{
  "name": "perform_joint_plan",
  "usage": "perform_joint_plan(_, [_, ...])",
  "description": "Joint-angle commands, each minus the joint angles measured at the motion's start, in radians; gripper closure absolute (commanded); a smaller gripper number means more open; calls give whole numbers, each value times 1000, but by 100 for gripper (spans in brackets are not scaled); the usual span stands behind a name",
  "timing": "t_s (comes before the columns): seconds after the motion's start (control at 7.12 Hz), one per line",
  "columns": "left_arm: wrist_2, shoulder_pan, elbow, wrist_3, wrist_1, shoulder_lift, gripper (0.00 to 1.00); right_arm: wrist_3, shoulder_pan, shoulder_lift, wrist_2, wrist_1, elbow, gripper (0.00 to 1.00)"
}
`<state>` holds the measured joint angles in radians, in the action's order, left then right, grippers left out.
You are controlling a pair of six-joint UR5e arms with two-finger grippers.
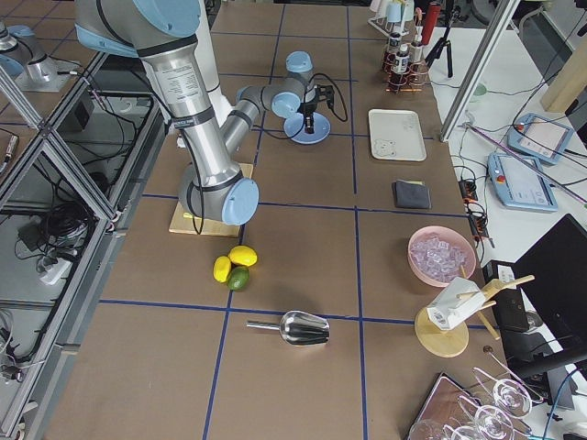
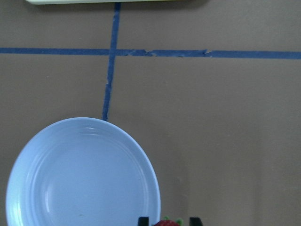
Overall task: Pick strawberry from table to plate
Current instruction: 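Carry the strawberry with the right gripper over the blue plate, then lower the strawberry onto the plate and open the right gripper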
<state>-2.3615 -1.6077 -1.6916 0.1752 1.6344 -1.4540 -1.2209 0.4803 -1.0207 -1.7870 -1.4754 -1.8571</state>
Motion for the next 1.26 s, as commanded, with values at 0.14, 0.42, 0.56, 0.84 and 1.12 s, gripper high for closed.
perform_joint_plan(0.14, [-1, 0, -13, 1, -1, 1, 0, -123, -118, 213, 143, -19, 278, 100])
perform_joint_plan(0.42, [-2, 0, -13, 1, -1, 1, 0, -130, -124, 229, 156, 21, 328, 100])
perform_joint_plan(0.56, [-2, 0, -13, 1, 1, 1, 0, -129, -124, 231, 158, 21, 329, 100])
perform_joint_plan(0.84, [-1, 0, -13, 1, 1, 1, 0, -115, -124, 221, 167, 20, 337, 100])
perform_joint_plan(1.12, [-1, 0, -13, 1, 1, 1, 0, -120, -124, 220, 176, 23, 338, 50])
